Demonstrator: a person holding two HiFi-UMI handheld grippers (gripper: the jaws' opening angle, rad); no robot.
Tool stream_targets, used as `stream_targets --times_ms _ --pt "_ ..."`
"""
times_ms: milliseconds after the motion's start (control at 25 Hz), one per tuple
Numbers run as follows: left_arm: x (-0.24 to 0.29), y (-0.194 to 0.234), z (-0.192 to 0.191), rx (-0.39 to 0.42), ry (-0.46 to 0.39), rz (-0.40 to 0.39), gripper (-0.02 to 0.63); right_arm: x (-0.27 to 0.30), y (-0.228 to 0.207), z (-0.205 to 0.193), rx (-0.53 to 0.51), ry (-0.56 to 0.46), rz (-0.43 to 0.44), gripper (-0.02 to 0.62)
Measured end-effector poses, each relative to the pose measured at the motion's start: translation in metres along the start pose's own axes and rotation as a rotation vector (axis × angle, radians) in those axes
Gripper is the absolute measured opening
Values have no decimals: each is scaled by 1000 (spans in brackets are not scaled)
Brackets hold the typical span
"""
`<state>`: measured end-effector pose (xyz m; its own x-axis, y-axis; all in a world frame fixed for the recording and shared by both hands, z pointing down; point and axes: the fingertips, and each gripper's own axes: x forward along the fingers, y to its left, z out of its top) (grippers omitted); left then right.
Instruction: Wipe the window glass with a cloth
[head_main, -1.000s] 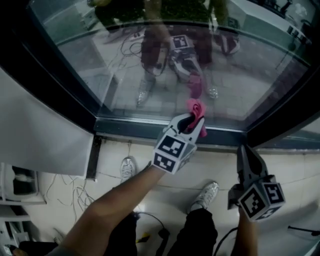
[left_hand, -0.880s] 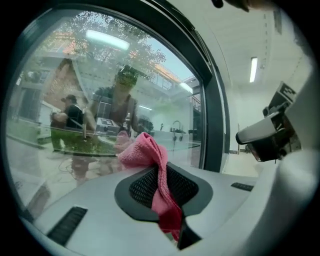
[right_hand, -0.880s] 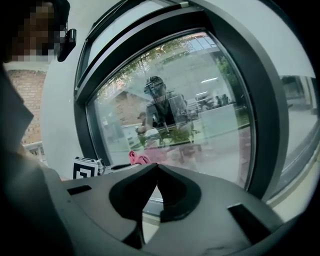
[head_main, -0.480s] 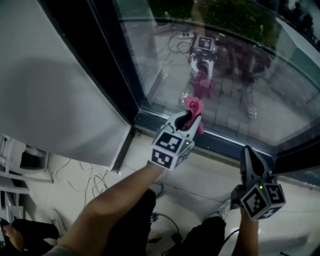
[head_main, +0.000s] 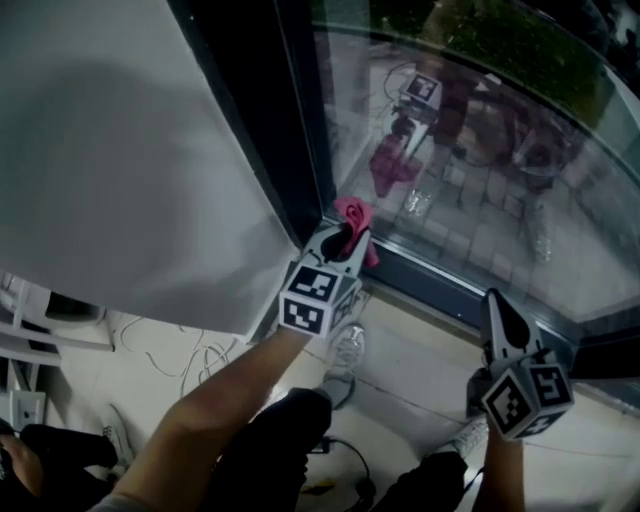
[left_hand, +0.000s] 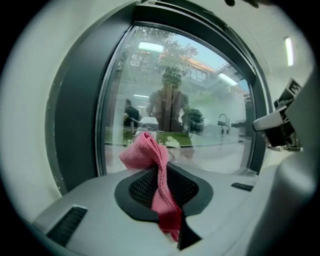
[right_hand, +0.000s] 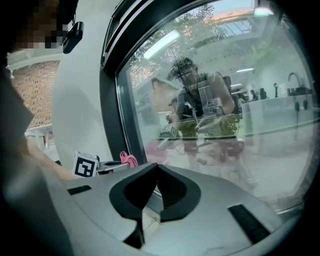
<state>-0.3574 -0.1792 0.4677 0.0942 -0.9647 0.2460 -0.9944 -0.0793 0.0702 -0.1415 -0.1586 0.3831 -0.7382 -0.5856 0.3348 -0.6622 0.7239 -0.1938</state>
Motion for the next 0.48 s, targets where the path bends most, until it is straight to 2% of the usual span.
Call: stream_targets --times_ms 200,480 --pt "8 48 -28 -22 25 94 51 16 3 -18 -16 49 20 8" --pt "31 81 -66 -16 75 175 51 31 -16 -34 -26 86 29 8"
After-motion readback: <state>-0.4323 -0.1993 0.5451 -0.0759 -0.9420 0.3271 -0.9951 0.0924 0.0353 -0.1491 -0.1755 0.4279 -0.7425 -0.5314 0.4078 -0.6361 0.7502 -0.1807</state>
